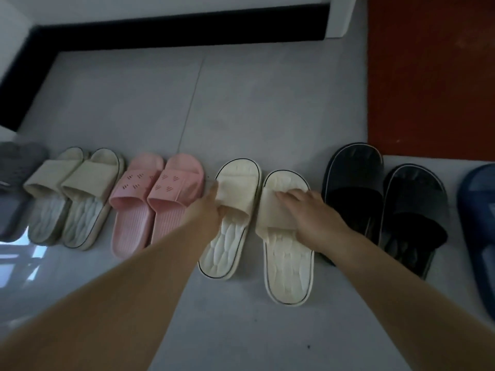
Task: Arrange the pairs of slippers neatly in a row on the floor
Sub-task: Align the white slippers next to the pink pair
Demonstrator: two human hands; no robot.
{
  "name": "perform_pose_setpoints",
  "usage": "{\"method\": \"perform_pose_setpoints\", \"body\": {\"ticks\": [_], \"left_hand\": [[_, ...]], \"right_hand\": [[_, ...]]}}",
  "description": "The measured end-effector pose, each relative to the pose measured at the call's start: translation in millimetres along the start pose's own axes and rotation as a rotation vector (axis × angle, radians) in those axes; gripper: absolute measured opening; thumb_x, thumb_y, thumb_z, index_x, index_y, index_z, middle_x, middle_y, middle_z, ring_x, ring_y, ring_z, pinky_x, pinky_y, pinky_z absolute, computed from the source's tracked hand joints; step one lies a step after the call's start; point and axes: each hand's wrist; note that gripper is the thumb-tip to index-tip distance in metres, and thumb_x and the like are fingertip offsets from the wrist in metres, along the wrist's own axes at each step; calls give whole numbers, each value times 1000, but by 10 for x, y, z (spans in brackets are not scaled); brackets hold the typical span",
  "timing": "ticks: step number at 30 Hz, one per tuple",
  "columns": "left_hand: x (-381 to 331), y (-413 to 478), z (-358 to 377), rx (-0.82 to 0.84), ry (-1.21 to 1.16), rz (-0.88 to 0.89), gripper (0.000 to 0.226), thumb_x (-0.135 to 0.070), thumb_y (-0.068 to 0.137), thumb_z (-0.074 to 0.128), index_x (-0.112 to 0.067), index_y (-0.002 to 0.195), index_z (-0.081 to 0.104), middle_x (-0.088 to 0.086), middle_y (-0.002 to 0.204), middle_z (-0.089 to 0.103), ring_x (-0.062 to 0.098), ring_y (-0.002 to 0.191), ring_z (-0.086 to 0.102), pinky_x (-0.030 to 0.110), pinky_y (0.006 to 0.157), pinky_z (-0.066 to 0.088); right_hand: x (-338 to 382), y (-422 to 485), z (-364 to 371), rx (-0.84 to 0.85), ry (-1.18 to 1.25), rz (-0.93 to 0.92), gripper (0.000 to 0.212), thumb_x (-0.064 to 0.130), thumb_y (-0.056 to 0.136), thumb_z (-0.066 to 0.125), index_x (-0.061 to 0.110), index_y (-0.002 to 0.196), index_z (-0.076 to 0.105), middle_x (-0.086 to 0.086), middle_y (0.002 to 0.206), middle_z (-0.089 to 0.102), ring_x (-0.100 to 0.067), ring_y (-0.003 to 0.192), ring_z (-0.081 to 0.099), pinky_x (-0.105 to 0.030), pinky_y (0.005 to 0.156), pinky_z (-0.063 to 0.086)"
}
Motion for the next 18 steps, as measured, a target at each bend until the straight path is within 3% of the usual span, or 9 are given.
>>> {"method": "perform_pose_setpoints", "body": {"ticks": [4,7,9,11,13,18], "left_hand": [[-71,34,7,34,-55,24,54,-27,95,38,-40,143,17,20,117,59,36,98,61,35,82,47],[-20,70,-30,35,5,67,51,-31,96,38,-43,141,19,15,125,55,26,93,58,27,81,41],[10,56,-42,28,-12,72,47,-35,95,37,-44,139,25,12,119,58,25,89,59,28,79,41],[13,36,-42,26,-27,66,43,-37,95,35,-44,137,31,7,100,60,20,70,58,26,62,41],[9,47,-23,37,20,77,45,-32,95,35,-44,138,27,7,96,57,14,58,51,24,51,35],[28,141,-25,19,167,114,55,-28,94,41,-36,143,19,14,124,58,27,85,58,24,73,37]], "right_hand": [[-117,3,10,-39,212,127,97,26,69,74,26,144,12,-2,145,28,-31,128,30,-42,100,37],[-129,7,-7,-91,223,165,98,28,67,75,23,143,14,-5,141,34,-31,122,35,-41,95,38],[-102,6,-32,-111,202,155,94,27,68,74,22,142,16,-6,140,36,-32,120,37,-42,94,40],[-97,11,-83,-132,206,171,88,25,71,72,19,140,19,-8,139,38,-32,119,39,-43,92,42],[-108,30,-121,-158,211,208,83,24,72,72,17,138,23,-9,135,41,-32,116,43,-44,90,44],[-71,36,-79,-165,192,169,79,15,75,69,15,139,23,-11,134,43,-33,115,46,-41,88,44]]}}
Point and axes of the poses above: each hand's wrist, its own y-axis towards the middle knuckle, its own z-axis out of the palm, x = y × z
